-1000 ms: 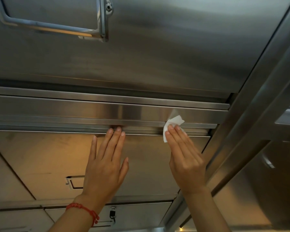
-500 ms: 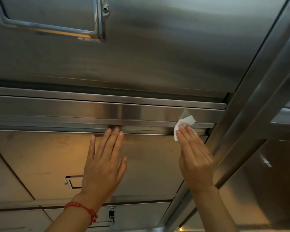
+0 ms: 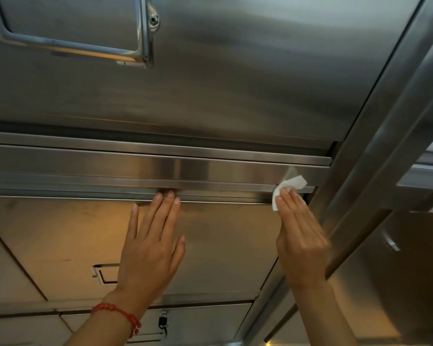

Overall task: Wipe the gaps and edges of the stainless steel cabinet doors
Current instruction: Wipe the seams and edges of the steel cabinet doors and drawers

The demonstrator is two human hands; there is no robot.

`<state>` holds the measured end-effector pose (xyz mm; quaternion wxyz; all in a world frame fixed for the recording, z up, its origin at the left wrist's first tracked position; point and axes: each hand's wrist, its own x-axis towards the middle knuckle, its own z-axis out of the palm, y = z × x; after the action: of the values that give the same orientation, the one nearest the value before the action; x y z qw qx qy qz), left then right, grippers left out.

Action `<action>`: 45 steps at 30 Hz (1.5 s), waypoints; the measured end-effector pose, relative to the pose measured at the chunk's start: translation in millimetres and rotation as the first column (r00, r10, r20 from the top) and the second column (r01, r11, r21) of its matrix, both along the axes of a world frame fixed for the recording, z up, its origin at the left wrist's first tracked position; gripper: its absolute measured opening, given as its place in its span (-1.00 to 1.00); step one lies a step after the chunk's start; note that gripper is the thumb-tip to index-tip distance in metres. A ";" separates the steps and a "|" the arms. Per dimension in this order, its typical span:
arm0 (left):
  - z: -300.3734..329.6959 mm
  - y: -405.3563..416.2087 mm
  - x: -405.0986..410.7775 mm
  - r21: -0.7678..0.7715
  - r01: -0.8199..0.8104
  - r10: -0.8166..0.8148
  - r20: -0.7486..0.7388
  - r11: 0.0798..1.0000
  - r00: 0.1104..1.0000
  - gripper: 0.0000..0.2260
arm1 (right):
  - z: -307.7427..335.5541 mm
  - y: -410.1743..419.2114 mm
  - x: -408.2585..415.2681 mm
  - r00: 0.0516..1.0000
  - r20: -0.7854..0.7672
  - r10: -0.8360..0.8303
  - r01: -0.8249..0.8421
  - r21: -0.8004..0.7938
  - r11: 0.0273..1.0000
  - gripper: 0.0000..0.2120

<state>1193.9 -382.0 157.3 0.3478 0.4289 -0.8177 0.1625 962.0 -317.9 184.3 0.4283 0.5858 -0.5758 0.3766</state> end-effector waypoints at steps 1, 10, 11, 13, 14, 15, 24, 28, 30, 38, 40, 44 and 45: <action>0.0 0.0 0.0 -0.003 -0.001 0.001 -0.003 1.000 1.000 -0.50 | -0.5 -1.2 1.6 1.000 0.007 -0.004 0.004 -0.006 1.000 -0.77; -1.2 -0.2 -2.3 -0.022 -0.011 0.011 -0.012 1.000 1.000 -0.50 | -2.5 -0.7 -5.8 1.000 -0.004 0.006 -0.006 -0.003 1.000 -0.77; -1.2 -0.2 -2.1 -0.024 -0.010 0.010 -0.013 1.000 1.000 -0.50 | -2.5 -0.1 -7.8 1.000 0.012 -0.002 0.002 -0.018 1.000 -0.78; -1.4 -0.8 -2.2 -0.030 -0.009 0.008 -0.017 1.000 1.000 -0.50 | -3.0 -1.2 -6.3 1.000 0.025 -0.010 0.011 -0.035 0.999 -0.78; -1.8 -1.1 -2.2 -0.034 -0.009 0.008 -0.019 0.999 1.000 -0.50 | -3.5 -2.6 -3.3 1.000 0.021 -0.008 0.008 -0.033 0.999 -0.78; -2.0 -1.3 -2.7 -0.036 -0.009 0.008 -0.021 0.999 1.000 -0.50 | -4.1 -3.8 0.1 1.000 0.010 0.004 -0.004 -0.025 1.000 -0.78; -2.3 -1.0 -2.8 -0.031 -0.010 0.010 -0.019 0.999 1.000 -0.50 | -2.8 1.4 -14.1 1.000 -0.006 -0.009 0.009 -0.018 1.000 -0.77; -1.9 -1.4 -3.4 -0.031 -0.016 0.015 -0.017 0.999 1.000 -0.51 | -3.5 -1.5 -6.4 1.000 0.003 -0.009 0.009 -0.039 0.999 -0.77; -2.1 -1.1 -3.4 -0.031 -0.018 0.018 -0.022 0.999 1.000 -0.51 | -4.2 -1.4 -4.0 1.000 -0.009 0.007 -0.007 -0.024 1.000 -0.75; -2.6 -2.0 -4.0 -0.028 -0.020 0.020 -0.018 0.999 1.000 -0.50 | -2.3 3.6 -19.6 0.999 0.021 -0.026 0.027 -0.033 0.999 -0.77; -3.0 -1.7 -4.1 -0.031 -0.023 0.023 -0.021 0.999 1.000 -0.50 | -3.4 2.1 -14.0 1.000 0.013 -0.011 0.011 -0.029 1.000 -0.77; -2.2 -0.5 -5.4 -0.018 -0.026 0.026 -0.026 0.999 0.999 -0.50 | -3.7 2.8 -12.5 0.998 -0.057 0.020 -0.018 0.027 0.999 -0.77; -2.1 -0.4 -5.4 -0.016 -0.029 0.029 -0.022 0.999 0.999 -0.50 | -3.4 3.8 -15.5 0.999 -0.052 0.011 -0.010 0.025 1.000 -0.77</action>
<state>1188.5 -382.3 155.2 0.3579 0.4397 -0.8061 0.1694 946.5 -314.2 180.9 0.4339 0.6038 -0.5659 0.3563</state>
